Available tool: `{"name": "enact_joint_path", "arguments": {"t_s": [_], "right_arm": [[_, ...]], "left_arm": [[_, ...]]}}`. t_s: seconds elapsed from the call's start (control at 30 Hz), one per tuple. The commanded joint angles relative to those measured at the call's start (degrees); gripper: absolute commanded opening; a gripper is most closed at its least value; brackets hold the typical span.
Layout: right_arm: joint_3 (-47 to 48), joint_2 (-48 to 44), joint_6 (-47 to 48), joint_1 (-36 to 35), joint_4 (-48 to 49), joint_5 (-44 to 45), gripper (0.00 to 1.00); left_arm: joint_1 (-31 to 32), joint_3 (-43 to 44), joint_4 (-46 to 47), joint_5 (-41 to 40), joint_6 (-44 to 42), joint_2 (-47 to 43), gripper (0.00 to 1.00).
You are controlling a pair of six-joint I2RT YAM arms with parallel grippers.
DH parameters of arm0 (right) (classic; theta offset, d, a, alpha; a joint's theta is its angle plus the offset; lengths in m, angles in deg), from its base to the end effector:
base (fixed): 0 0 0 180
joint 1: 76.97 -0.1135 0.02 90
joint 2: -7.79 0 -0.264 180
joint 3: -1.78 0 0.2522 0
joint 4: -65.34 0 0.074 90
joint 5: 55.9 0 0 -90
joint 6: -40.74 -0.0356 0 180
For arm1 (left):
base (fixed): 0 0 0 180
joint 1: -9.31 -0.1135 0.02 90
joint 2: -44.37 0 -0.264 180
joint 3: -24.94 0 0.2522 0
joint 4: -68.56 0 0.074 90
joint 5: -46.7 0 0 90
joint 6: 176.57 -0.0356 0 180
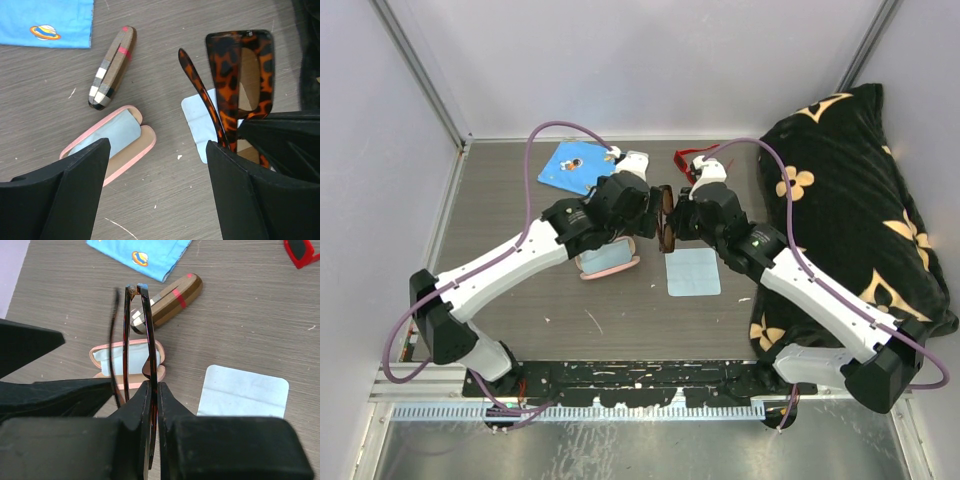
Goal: Organize the sunglasses
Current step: Fold the sunglasses.
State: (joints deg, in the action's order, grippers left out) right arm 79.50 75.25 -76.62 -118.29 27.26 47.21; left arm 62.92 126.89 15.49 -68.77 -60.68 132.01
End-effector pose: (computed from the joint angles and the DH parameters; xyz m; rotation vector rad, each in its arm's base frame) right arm 0.2029 0.1676 0.3515 -0.1095 2.0789 0.5094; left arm 0.2118 -0.2616 0.3732 0.2919 2.1664 -0.2888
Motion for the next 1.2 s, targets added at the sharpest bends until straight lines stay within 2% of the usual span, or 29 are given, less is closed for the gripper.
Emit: {"name": "enact_joint_path", "arguments": {"t_s": [0.0, 0.27, 0.4, 0.53, 0.77, 1.03, 1.17], "right_arm": [[0.33, -0.35, -0.27, -0.51, 4.61, -3.36, 0.0], [-0.78, -1.07, 1.51, -0.6, 6.95, -7.63, 0.0], [-1.37, -1.81, 1.39, -0.51, 6.46, -4.23, 0.0], [-2.07, -2.27, 1.68, 0.53, 3.59, 0.81, 0.0], [-5.75, -3.62, 1.09, 2.54, 2.44, 0.1, 0.0], [-8.58, -4.17, 1.42, 2.62, 2.61, -2.82, 0.0], [-9.0, -4.57, 1.56, 2.63, 2.3, -2.73, 0.0]], "left_arm": [[-0.12, 3.8, 2.55, 2.33, -0.58, 1.17, 0.79], [-0.03, 4.54, 3.69, 5.06, -0.47, 2.69, 0.79], [-0.16, 3.36, 3.47, 3.82, -0.36, 1.84, 0.81], [-2.65, -2.46, 4.18, 3.8, 0.81, -2.05, 0.82], [-11.46, -15.92, 7.07, 13.99, 0.92, -10.28, 0.82], [-14.8, -26.57, 4.63, 12.14, 5.32, -15.35, 0.82], [-18.7, -29.33, 3.83, 12.07, 6.76, -16.78, 0.77]]}}
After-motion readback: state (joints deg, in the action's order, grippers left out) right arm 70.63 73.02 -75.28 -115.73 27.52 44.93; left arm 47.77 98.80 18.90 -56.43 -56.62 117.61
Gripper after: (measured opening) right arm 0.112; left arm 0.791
